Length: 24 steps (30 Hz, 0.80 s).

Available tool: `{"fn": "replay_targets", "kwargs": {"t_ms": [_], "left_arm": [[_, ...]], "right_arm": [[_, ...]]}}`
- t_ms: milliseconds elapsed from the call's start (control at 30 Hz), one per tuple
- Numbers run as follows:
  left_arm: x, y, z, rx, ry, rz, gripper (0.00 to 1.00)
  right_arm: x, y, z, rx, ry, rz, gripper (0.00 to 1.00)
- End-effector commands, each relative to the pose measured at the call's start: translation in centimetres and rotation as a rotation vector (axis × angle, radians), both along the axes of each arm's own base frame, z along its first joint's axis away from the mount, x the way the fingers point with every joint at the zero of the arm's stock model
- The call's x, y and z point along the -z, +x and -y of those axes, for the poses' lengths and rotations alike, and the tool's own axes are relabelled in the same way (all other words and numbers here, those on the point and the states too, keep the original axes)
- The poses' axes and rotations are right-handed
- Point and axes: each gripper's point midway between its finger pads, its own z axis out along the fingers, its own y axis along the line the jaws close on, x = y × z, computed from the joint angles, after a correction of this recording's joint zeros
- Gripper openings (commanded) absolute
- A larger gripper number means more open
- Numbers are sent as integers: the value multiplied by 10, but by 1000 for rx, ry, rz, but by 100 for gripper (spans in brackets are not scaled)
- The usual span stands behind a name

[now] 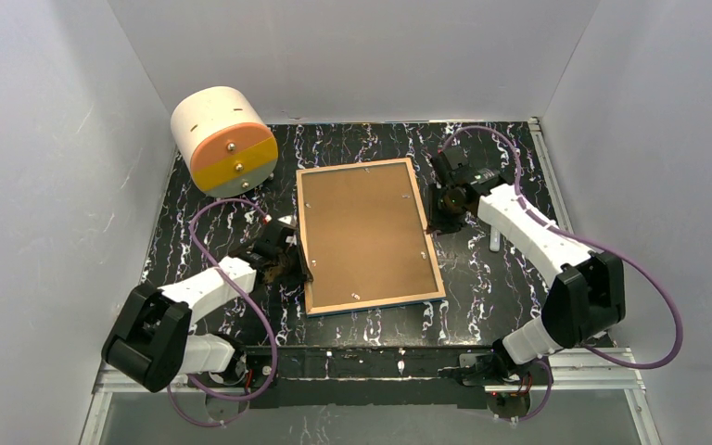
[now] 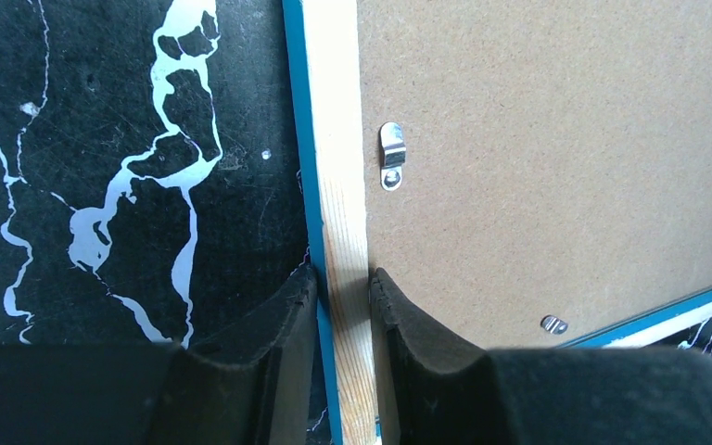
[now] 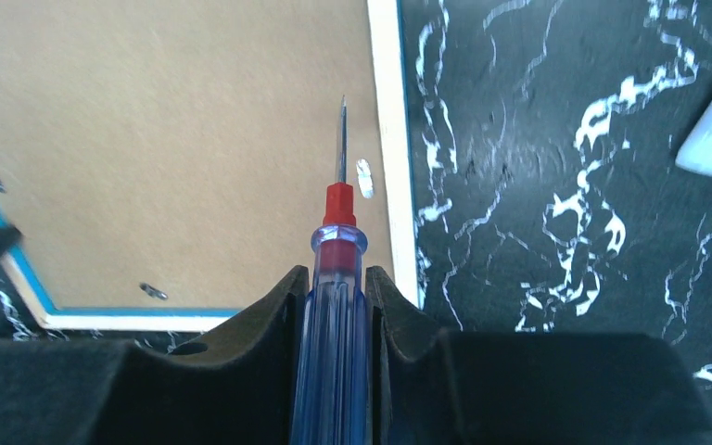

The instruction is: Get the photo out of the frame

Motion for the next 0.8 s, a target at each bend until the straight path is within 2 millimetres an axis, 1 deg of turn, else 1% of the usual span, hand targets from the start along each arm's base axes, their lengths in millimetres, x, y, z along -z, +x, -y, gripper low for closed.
{"fn": "replay_targets", "kwargs": {"t_ms": [0, 133, 233, 367, 467, 667, 767], "left_arm": [[34, -50, -28, 22, 111, -164, 0], [32, -57, -25, 41, 96, -156, 0], [32, -63, -20, 56, 91, -159, 0], [35, -71, -18, 61, 94, -169, 0], [32, -78, -12, 66, 63, -168, 0], [24, -86, -1, 99, 27, -132, 0], [26, -90, 2, 122, 42, -134, 0]], "right_arm": [[-25, 50, -17, 28, 88, 124, 1], [-24, 79, -30, 26, 136, 130, 1], [-14, 99, -34, 29, 132, 117, 1], [-12, 117, -39, 18, 133, 110, 1], [-16, 120, -54, -27, 194, 94, 1], [-18, 125, -70, -79, 263, 97, 1], [-19, 128, -80, -104, 307, 96, 1]]}}
